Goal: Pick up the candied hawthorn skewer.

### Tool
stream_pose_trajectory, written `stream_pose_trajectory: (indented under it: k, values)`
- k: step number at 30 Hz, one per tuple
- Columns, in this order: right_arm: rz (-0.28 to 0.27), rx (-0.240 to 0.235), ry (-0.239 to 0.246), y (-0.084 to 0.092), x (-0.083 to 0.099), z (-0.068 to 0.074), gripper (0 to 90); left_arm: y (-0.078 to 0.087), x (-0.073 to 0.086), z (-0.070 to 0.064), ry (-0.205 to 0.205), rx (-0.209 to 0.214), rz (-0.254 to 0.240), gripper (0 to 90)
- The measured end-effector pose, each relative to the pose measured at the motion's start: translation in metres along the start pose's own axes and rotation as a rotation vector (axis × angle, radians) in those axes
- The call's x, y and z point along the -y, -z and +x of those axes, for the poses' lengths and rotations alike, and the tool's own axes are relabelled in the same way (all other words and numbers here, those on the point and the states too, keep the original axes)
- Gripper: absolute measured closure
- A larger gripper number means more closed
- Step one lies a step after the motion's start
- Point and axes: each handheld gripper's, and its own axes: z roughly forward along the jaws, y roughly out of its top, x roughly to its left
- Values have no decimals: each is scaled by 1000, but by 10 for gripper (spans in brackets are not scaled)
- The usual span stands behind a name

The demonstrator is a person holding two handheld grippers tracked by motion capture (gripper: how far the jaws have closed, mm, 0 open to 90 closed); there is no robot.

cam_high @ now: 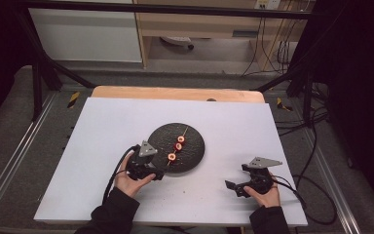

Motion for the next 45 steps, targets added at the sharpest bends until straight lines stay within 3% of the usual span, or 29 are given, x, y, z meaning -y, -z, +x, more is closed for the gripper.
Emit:
stream_pose_trajectory:
  k: [14,22,34,45]
  values:
    - [-3,-1,-2,1,0,0,8,-23,-6,-8,29,-10,82,665]
    - [-4,-3,-5,1,0,0,8,-28,-7,-15,33,-32,96,779]
    - [-8,-2,-8,1,-1,0,8,-28,-6,-12,95,-36,95,876]
    - [-5,-2,-6,1,0,0,8,-22,0,-7,96,-12,47,885]
